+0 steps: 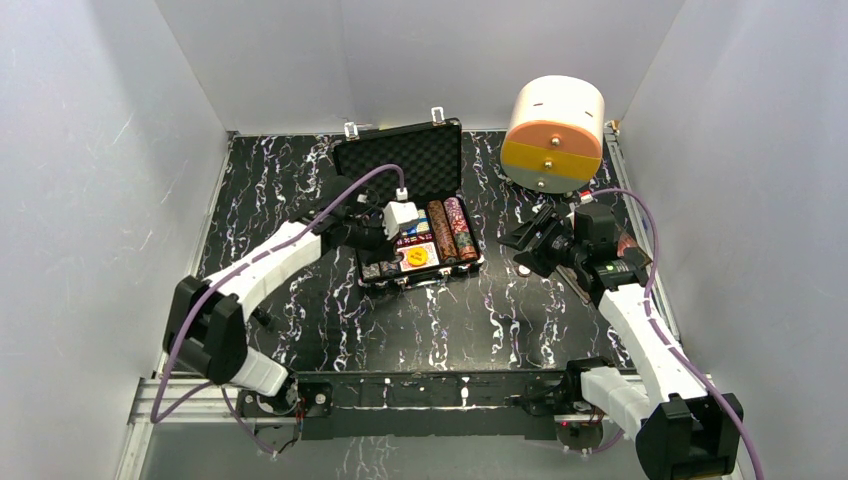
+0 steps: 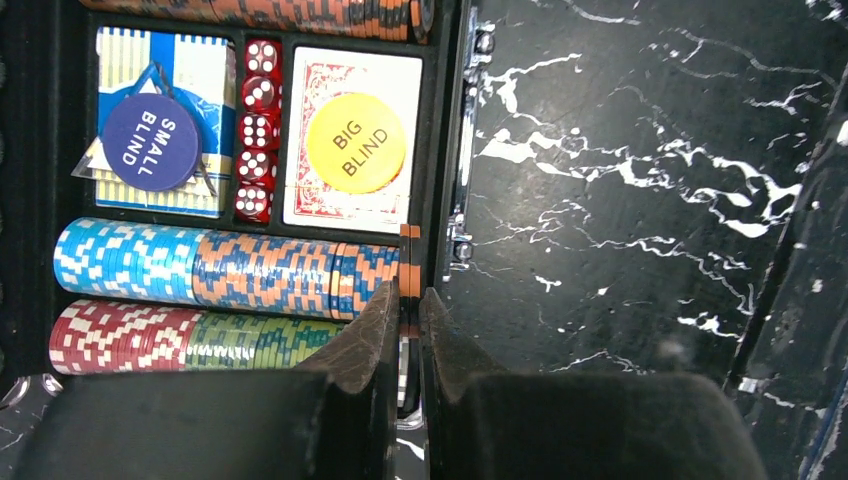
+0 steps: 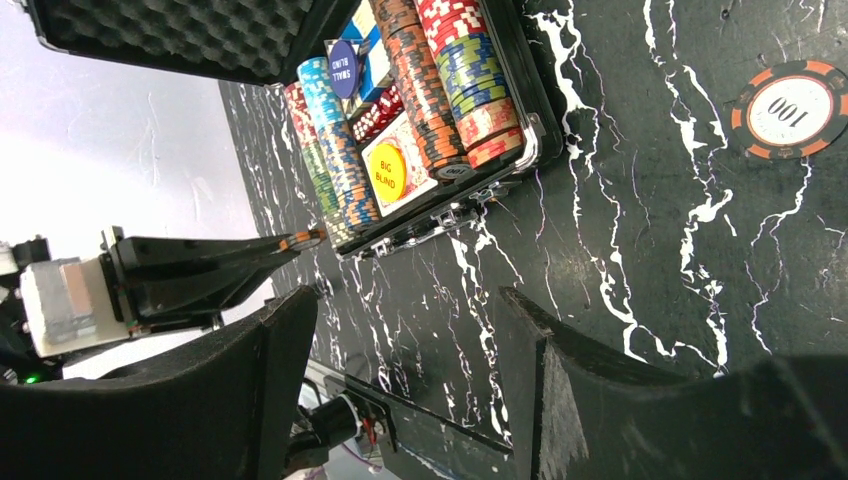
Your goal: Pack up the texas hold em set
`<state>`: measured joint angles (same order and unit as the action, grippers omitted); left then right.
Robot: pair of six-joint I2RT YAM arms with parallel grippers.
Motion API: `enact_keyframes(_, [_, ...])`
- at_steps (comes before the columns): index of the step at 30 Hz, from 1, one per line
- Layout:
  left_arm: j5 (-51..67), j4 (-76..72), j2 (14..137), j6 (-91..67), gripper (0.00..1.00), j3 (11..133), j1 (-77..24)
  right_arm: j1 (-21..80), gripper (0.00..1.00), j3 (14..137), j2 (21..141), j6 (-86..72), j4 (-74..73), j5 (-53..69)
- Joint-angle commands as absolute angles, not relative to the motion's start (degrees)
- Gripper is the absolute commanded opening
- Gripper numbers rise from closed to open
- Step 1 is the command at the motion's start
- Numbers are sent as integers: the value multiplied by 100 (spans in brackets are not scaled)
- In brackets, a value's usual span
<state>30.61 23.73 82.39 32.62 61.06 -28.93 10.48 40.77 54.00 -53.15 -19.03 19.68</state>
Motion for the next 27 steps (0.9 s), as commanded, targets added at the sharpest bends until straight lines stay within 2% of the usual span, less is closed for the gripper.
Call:
enact_keyframes(1, [2914,3190,8672,3919,0,6665,-2866,1009,73,4011,5329,-5417,-1607,2007])
enact_keyframes(27, [2912,3508,9262,4138,0,6946,-2873,1003,73,3955,5333,-5511,-1547,2050])
